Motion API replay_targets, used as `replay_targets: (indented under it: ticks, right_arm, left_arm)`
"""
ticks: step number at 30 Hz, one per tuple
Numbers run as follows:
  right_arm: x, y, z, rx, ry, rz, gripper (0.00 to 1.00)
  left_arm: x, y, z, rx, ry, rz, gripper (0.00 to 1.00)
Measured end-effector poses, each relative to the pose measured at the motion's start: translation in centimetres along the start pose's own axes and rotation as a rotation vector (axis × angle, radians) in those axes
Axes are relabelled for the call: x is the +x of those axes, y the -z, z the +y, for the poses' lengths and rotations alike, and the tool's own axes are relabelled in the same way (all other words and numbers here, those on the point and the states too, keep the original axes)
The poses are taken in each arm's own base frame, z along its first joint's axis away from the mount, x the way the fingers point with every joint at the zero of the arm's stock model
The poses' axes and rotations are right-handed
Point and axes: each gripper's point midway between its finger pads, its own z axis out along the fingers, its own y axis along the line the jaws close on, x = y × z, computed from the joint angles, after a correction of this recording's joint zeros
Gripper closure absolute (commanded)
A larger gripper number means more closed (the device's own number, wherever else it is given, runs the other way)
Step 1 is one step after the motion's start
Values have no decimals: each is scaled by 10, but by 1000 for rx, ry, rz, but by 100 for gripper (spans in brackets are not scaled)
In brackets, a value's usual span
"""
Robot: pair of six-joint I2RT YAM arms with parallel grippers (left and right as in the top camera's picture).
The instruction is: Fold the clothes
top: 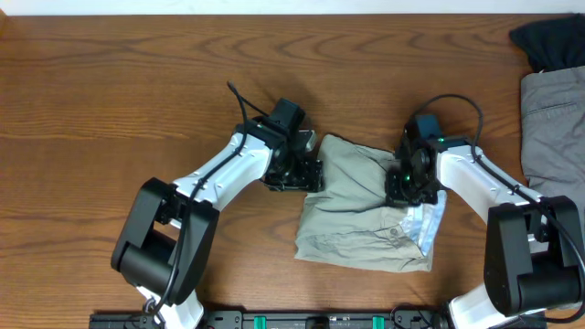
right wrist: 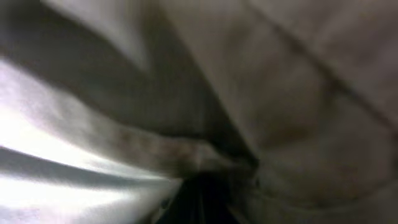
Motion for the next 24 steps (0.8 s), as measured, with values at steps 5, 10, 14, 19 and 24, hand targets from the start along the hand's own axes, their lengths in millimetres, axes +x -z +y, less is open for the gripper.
replay_targets:
  ticks: [5, 10, 14, 19, 24]
  right_arm:
    - [-64, 1, 20, -84, 45, -246, 99]
    - [-105, 2, 37, -166, 70, -397, 96]
    - [-103, 2, 47, -228, 137, -385, 85]
    - [-83, 15, 52, -281, 194, -330, 84]
    - [-67, 83, 52, -311, 200, -413, 89]
  left_arm:
    - [7, 13, -4, 0, -42, 2, 21]
    - [-2, 47, -15, 23, -101, -96, 10]
    - [-9, 72, -20, 19, -153, -182, 9]
    - [-15, 72, -18, -5, -246, -204, 41]
    - [-38, 62, -17, -14, -346, -262, 67]
